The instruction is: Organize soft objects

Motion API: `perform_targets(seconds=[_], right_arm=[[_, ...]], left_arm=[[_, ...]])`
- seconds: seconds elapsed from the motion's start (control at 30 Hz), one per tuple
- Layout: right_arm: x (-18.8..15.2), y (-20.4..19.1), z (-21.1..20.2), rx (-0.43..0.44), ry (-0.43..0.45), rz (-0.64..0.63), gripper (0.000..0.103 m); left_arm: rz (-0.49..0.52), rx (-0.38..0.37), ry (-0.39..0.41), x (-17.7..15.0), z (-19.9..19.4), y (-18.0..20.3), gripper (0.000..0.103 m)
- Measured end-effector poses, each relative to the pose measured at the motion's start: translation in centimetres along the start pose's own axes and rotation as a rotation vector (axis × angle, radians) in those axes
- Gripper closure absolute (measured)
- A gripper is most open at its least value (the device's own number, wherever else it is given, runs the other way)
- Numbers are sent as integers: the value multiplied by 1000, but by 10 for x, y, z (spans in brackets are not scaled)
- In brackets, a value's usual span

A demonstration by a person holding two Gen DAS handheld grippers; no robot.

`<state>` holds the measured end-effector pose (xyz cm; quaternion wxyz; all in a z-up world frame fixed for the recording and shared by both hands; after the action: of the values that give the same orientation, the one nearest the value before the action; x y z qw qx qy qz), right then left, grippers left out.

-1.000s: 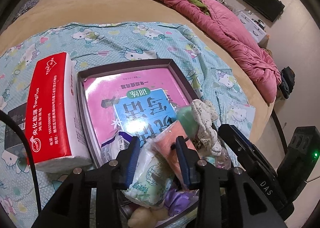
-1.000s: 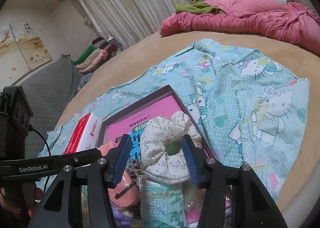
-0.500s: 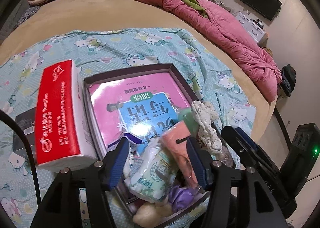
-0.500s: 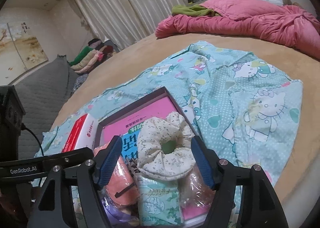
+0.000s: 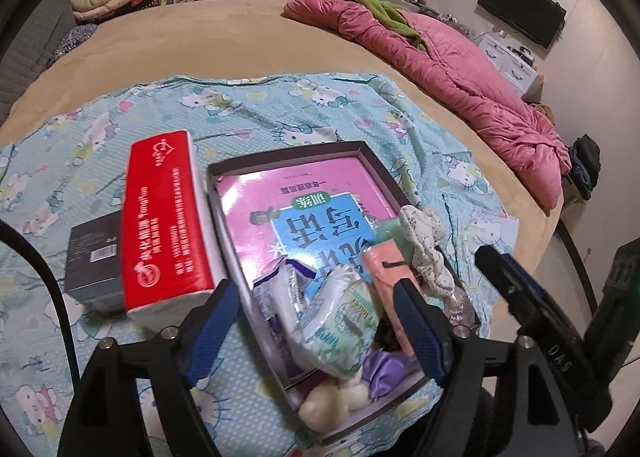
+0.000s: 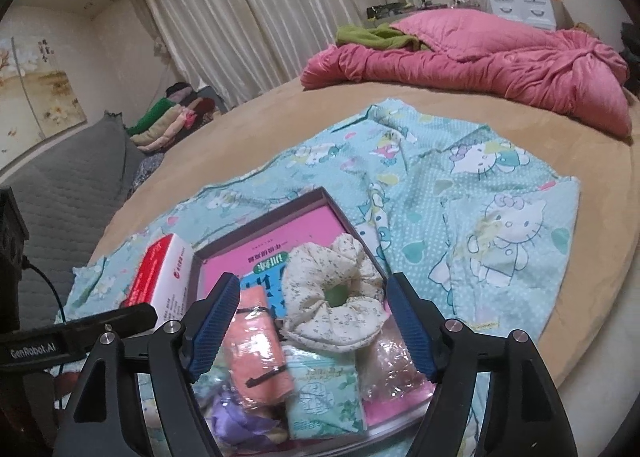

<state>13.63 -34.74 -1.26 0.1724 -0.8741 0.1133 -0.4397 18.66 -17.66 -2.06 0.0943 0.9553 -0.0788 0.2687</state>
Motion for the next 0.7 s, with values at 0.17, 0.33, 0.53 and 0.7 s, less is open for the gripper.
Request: perform_targets(seconds=[0.17,0.33,0.53,0.7], right_arm=[[9,-19,-22,-25,66,-17,26],[9,-42,-35,-13,75,-36,26],[-1,-65,-46,-7,58,-50,25],[-11,-81,-60,-7,47,-64,21]], left_arm=[[10,29,30,-4,-18,-10,20],[8,53,66,-8,-38,-21,20],[19,83,99,-16,-59,-32,20],[8,104,111,-26,-72,-44,19]])
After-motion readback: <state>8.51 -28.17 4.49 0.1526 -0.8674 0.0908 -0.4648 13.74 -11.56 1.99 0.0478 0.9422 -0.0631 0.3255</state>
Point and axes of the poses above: each gripper's, at about its wrist camera, not at the fingertips, and z roughly the way its jaws point, y to its right, x to its top, the point moved 8 cm from there along z, roughly the way its jaws point, and after that the axes turned 7 degrees about x, right-handed, at the moved point
